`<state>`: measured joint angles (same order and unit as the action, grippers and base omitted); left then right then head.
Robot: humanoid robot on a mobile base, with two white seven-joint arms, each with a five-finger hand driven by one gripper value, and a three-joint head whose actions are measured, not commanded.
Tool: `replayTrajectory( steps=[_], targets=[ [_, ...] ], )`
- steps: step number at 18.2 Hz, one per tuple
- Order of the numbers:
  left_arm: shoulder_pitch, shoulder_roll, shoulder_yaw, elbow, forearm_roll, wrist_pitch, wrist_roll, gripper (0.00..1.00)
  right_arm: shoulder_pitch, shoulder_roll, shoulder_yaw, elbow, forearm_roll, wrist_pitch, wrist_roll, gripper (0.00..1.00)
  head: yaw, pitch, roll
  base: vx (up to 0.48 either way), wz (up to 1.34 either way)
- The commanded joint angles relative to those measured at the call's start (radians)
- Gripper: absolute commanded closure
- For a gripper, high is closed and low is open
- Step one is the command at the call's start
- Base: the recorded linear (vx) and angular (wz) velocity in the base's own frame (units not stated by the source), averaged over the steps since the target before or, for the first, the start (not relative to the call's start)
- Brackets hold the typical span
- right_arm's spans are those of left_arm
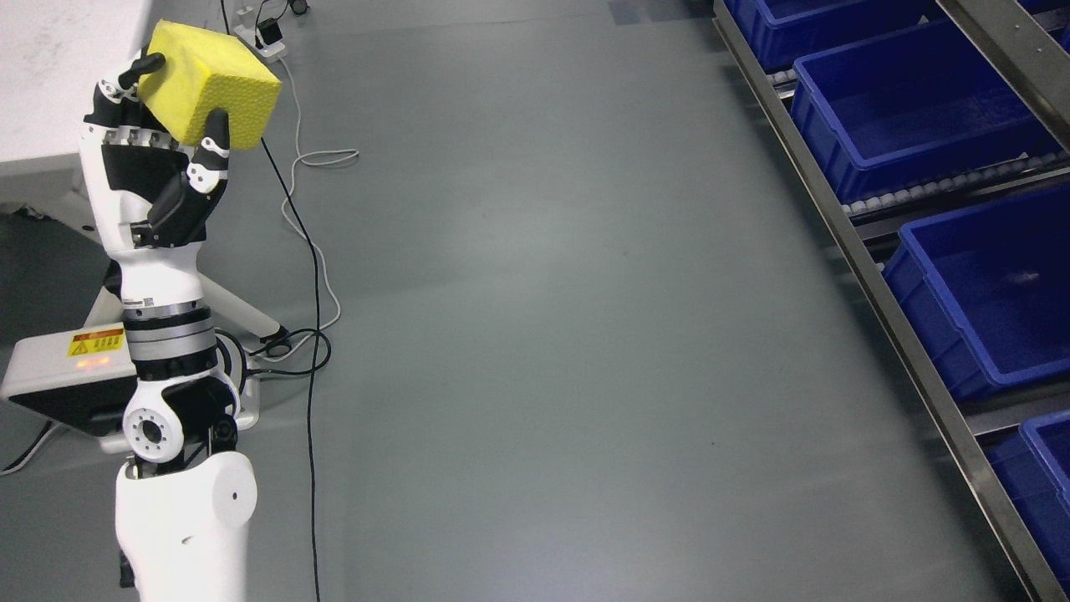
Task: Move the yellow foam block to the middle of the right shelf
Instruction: 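Hold the cube raised in the left hand while turning toward the bins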
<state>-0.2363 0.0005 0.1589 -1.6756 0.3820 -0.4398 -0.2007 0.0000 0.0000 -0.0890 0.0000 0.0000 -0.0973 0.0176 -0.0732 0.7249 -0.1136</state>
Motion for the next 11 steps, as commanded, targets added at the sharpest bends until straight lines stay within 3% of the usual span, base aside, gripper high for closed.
replayTrajectory(
  steps=[1,11],
  targets=[
    [0.014,0.017,-0.018,0.001,0.0,-0.013,0.0,0.7,-0.002,-0.017,0.0,-0.017,0.0,0.001,0.001,0.0,0.0,0.0,0.0,0.31,-0.23],
    [0.014,0.017,-0.064,0.01,0.0,-0.034,0.006,0.7,-0.002,-0.017,0.0,-0.017,0.0,0.001,0.001,0.0,0.0,0.0,0.0,0.356,-0.3]
  ],
)
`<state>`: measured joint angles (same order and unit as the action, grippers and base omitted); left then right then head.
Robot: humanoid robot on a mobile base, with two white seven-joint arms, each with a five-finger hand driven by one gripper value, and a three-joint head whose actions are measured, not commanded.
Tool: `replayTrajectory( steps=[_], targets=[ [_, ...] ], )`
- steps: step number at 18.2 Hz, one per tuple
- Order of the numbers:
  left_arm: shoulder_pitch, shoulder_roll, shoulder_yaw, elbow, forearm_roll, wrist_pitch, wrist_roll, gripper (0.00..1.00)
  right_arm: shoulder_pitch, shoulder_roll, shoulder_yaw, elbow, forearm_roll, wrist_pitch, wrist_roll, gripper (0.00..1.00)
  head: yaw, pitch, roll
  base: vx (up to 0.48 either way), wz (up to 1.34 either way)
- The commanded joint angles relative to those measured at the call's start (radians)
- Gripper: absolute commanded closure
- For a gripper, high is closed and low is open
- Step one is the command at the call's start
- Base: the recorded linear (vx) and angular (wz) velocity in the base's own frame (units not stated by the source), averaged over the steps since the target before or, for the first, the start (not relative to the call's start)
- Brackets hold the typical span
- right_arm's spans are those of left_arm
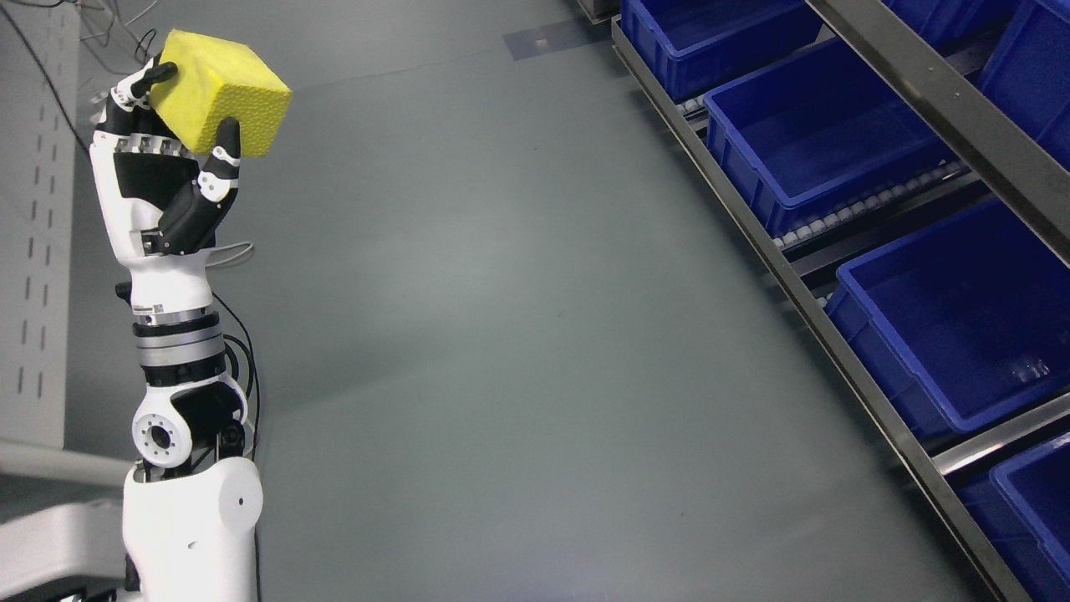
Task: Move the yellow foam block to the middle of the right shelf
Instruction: 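Hold the cube raised in the left hand while turning toward the bins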
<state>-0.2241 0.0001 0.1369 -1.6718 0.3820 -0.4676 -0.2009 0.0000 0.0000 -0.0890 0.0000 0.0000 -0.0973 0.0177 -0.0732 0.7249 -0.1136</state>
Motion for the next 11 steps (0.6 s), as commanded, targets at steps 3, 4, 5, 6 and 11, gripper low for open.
replayTrajectory(
  steps=[3,4,5,6,11],
  targets=[
    [0.002,0.017,-0.049,0.006,0.0,-0.008,0.008,0.7,-0.002,-0.017,0.0,-0.017,0.0,0.001,0.001,0.0,0.0,0.0,0.0,0.455,-0.32],
    [0.002,0.017,-0.048,0.006,0.0,-0.008,0.008,0.7,-0.002,-0.017,0.0,-0.017,0.0,0.001,0.001,0.0,0.0,0.0,0.0,0.426,-0.31],
    [0.002,0.017,-0.048,0.006,0.0,-0.008,0.008,0.7,-0.002,-0.017,0.0,-0.017,0.0,0.001,0.001,0.0,0.0,0.0,0.0,0.426,-0.31],
    [0.002,0.017,-0.046,0.006,0.0,-0.008,0.008,0.7,-0.002,-0.017,0.0,-0.017,0.0,0.001,0.001,0.0,0.0,0.0,0.0,0.452,-0.35],
    [0.002,0.017,-0.046,0.006,0.0,-0.016,0.009,0.7,-0.002,-0.017,0.0,-0.017,0.0,0.001,0.001,0.0,0.0,0.0,0.0,0.412,-0.42]
  ],
)
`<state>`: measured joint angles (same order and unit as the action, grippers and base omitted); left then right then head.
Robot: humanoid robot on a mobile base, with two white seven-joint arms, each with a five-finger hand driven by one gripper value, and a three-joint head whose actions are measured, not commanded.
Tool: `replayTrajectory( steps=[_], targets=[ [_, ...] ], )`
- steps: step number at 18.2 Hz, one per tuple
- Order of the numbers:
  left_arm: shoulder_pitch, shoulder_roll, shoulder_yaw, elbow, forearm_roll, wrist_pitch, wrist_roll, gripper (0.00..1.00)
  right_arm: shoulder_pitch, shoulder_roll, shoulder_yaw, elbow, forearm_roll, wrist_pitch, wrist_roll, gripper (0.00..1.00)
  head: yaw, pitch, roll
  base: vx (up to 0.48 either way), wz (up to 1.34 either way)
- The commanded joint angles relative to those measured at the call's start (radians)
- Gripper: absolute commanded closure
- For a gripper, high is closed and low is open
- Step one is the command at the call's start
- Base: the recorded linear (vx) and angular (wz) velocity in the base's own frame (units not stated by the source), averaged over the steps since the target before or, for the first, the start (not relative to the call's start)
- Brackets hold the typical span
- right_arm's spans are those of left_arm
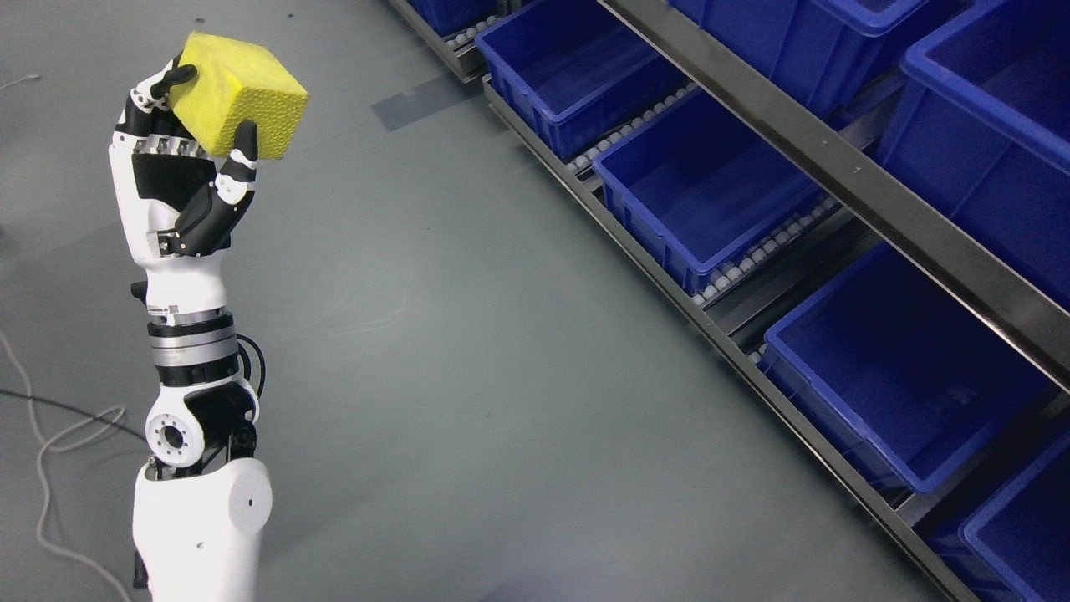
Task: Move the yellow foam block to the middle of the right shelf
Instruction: 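Hold the cube raised in the left hand while turning toward the bins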
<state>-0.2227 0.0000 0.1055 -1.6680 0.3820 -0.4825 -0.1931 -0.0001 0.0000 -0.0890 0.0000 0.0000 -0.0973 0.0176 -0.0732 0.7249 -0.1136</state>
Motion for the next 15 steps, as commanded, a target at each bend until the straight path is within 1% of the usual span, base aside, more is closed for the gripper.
replayTrajectory(
  steps=[1,10,15],
  targets=[
    [0.0,0.017,-0.016,0.002,0.0,-0.001,0.0,0.7,-0.003,-0.017,0.0,-0.017,0.0,0.001,0.001,0.0,0.0,0.0,0.0,0.42,-0.45],
    [0.002,0.017,-0.095,-0.004,0.0,-0.014,-0.008,0.7,-0.001,-0.017,0.0,-0.017,0.0,0.001,0.001,0.0,0.0,0.0,0.0,0.356,-0.48],
    [-0.046,0.017,-0.298,-0.021,-0.002,-0.027,-0.028,0.7,-0.001,-0.017,0.0,-0.017,0.0,0.001,0.001,0.0,0.0,0.0,0.0,0.272,-0.34]
  ],
)
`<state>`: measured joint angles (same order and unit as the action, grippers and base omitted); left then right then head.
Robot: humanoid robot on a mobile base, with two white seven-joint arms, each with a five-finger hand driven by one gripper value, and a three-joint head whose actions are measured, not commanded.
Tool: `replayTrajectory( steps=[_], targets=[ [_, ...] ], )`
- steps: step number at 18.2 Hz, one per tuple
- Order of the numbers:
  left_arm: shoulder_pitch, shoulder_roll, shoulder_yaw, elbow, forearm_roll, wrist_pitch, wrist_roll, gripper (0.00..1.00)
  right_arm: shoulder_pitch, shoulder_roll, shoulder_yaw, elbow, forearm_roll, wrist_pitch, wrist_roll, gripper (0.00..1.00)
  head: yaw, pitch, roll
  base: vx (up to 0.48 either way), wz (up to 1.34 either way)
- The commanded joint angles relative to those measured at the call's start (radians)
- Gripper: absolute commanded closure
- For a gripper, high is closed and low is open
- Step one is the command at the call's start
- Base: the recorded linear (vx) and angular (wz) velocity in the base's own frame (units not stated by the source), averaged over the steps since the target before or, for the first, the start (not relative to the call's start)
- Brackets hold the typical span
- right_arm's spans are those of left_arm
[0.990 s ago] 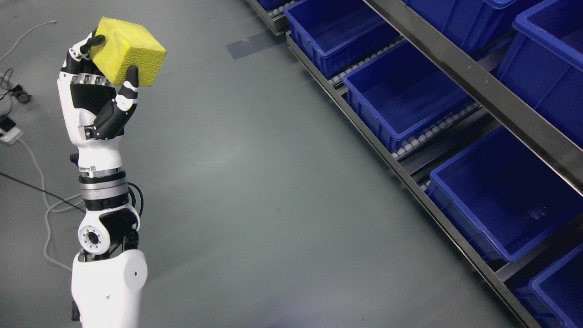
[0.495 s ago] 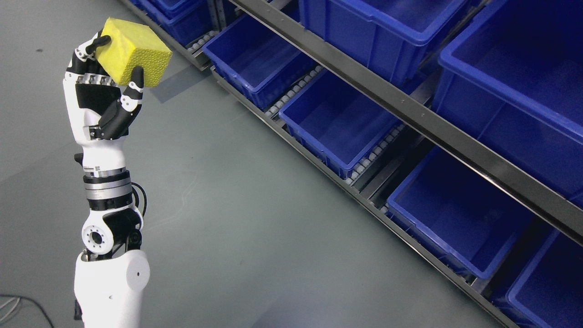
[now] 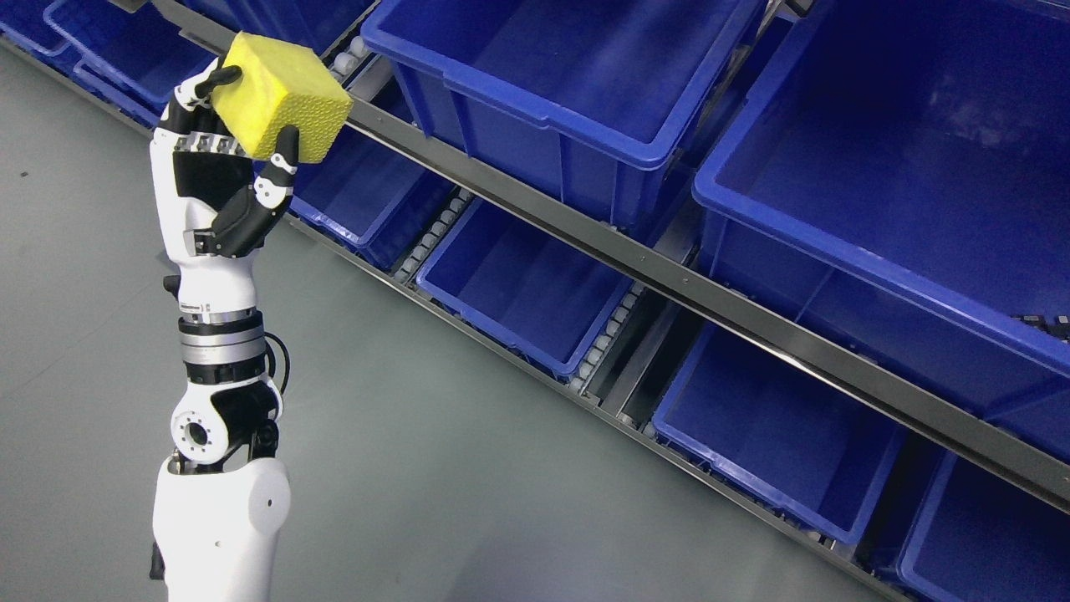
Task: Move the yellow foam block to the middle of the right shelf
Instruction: 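Hold the cube raised in the left hand while turning toward the bins, then extend the left hand over the middle-shelf blue bin and release the cube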
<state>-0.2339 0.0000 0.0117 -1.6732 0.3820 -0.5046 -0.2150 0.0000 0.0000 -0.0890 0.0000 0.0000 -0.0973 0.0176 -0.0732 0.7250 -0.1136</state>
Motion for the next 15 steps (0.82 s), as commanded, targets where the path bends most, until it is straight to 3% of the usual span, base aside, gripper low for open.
replayTrajectory(
  steps=[1,6,8,9,12,15],
  targets=[
    [-0.044,0.017,-0.229,-0.016,-0.002,-0.005,-0.006,0.7,-0.002,-0.017,0.0,-0.017,0.0,0.001,0.001,0.0,0.0,0.0,0.0,0.244,-0.27],
    [-0.168,0.017,-0.257,-0.014,0.0,0.012,-0.006,0.7,-0.003,-0.017,0.0,-0.017,0.0,0.001,0.001,0.0,0.0,0.0,0.0,0.175,-0.2],
    [-0.264,0.017,-0.257,-0.005,0.0,0.076,0.002,0.7,-0.002,-0.017,0.0,-0.017,0.0,0.001,0.001,0.0,0.0,0.0,0.0,0.108,-0.17],
    [-0.3,0.017,-0.257,0.0,0.0,0.131,0.005,0.7,-0.002,-0.017,0.0,-0.017,0.0,0.001,0.001,0.0,0.0,0.0,0.0,0.087,-0.15],
    [-0.395,0.017,-0.239,0.041,-0.011,0.525,0.064,0.7,-0.002,-0.017,0.0,-0.017,0.0,0.001,0.001,0.0,0.0,0.0,0.0,0.08,-0.1],
    [-0.511,0.017,-0.23,0.131,-0.09,0.749,0.201,0.7,-0.003,-0.017,0.0,-0.017,0.0,0.001,0.001,0.0,0.0,0.0,0.0,0.06,-0.1]
  ],
)
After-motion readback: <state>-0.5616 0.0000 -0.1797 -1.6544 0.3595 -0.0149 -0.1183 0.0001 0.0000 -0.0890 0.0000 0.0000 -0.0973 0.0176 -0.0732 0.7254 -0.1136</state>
